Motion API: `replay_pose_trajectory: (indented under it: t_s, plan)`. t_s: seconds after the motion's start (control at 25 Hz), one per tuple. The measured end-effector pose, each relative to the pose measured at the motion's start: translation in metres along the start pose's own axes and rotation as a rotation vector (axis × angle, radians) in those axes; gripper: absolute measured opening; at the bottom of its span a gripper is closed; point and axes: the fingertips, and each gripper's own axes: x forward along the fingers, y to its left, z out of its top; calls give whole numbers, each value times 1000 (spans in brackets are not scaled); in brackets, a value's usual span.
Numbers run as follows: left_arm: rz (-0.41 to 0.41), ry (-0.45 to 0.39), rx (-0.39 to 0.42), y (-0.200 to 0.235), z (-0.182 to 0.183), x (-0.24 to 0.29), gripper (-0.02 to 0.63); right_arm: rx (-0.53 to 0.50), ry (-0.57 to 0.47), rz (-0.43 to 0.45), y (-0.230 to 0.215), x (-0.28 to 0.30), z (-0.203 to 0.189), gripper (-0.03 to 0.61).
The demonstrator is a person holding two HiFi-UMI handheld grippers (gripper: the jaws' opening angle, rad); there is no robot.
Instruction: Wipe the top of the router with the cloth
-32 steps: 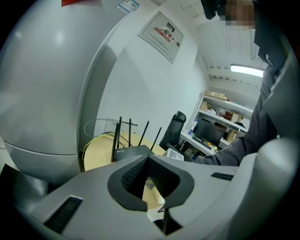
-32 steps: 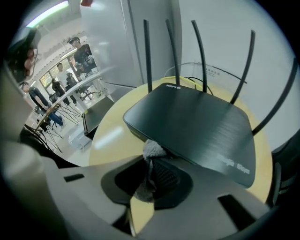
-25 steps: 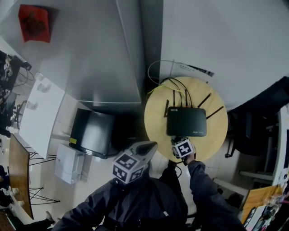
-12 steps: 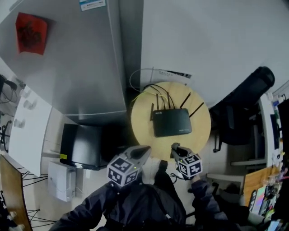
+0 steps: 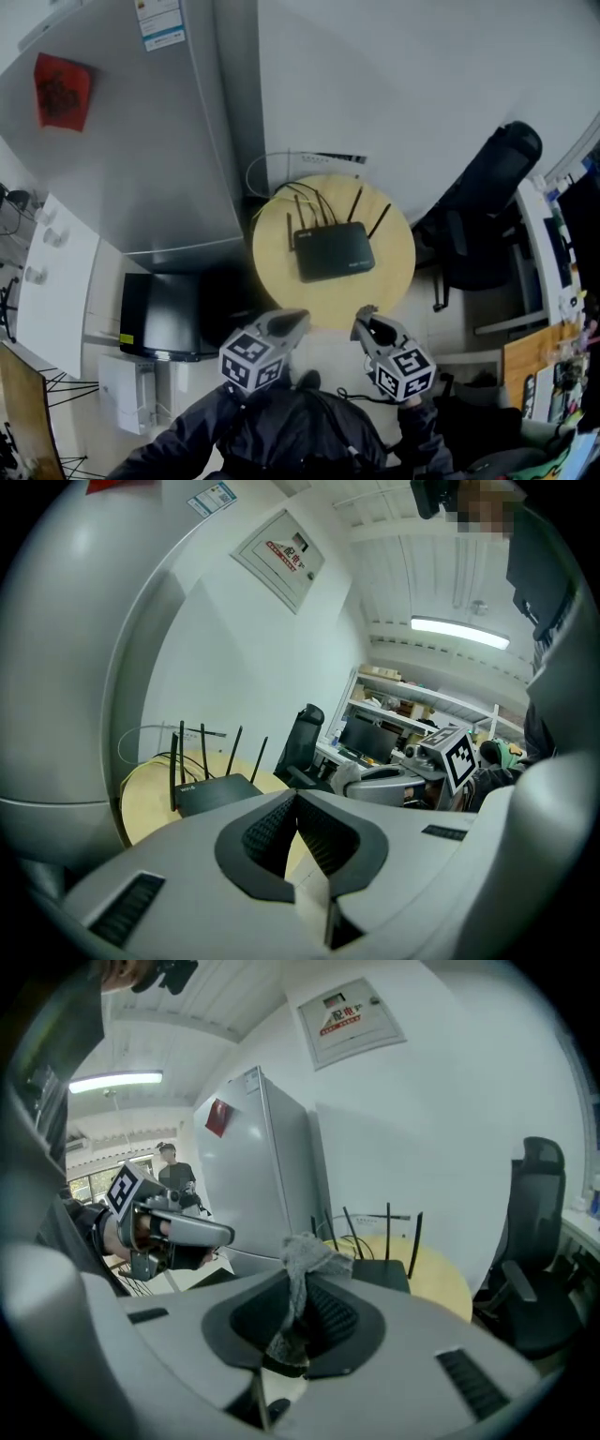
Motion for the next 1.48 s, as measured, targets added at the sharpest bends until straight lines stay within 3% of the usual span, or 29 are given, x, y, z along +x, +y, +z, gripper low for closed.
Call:
replay_pose_trajectory:
  t_s: [0.4,1.48]
  plan:
    - [6,-19,27,-43,2,7,2,-31,-80,-3,-8,-40,15,71]
    - [22,-32,35,-44,7,6,2,-66,-111,18,3,-45,26,69]
